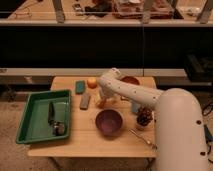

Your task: Place pepper in red bowl

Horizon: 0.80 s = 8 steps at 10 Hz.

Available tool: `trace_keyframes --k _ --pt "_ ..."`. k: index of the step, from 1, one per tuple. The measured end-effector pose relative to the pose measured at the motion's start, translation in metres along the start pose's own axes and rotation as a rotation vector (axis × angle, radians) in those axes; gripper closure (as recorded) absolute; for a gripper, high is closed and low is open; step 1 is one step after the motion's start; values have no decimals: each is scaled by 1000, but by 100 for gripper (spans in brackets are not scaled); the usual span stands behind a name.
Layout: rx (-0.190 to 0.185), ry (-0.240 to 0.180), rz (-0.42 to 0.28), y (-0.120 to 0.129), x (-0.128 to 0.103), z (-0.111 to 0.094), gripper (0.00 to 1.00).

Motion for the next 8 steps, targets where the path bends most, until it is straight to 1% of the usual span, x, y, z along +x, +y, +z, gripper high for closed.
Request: trace_keyframes --k 2,3,4,6,7,8 --pt "4 -14 -6 -4 -3 4 52" --pt "5 -24 -6 -4 -6 6 61" --pt "8 -37 -8 -4 -10 8 72" --pt "24 -51 -20 -6 -13 9 91" --pt "32 -53 -21 -5 -14 5 97" --pt "57 -39 -13 -1 -10 -7 100"
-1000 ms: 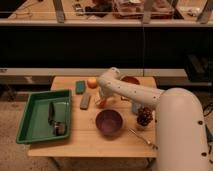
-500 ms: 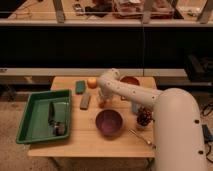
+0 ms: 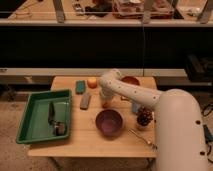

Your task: Place pepper in red bowl

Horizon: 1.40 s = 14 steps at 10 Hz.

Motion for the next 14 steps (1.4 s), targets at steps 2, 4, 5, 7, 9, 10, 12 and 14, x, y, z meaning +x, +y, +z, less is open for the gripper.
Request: trace_keyframes --k 2,4,5,7,9,10,12,14 --pt "41 49 13 8 13 -34 100" --pt "101 109 19 19 30 -88 100" --pt "145 124 15 23 34 -105 100" --pt "350 141 -3 45 37 -137 100" --pt "445 145 -37 55 31 -148 100" --pt "458 151 -55 53 29 -153 100" --pt "445 162 -89 52 24 -159 100" --pt "347 183 -147 53 20 -172 100"
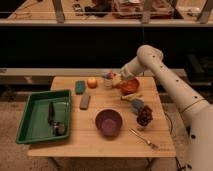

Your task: Place pepper in red bowl

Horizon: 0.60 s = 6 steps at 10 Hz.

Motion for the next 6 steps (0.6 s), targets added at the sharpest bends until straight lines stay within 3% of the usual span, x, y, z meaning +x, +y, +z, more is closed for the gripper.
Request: trace_keyframes --k 1,2,6 --pt "-44 -5 -50 -3 0 -3 100" --pt "-58 4 -62 -1 -2 -7 100" --pt "-158 51 1 26 -17 -36 100"
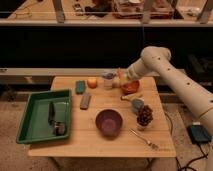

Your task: Place pepper in red bowl

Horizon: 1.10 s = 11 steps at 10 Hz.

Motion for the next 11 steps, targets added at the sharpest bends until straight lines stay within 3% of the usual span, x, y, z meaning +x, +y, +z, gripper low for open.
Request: trace_keyframes --k 1,3,7,9,11 --pt "-27 9 19 7 -1 -2 100" --pt "-42 23 63 23 -5 -4 100" --pt "-28 74 161 60 -3 3 100" --pt "-30 104 144 70 2 15 100" --pt "-55 135 135 80 -6 26 100"
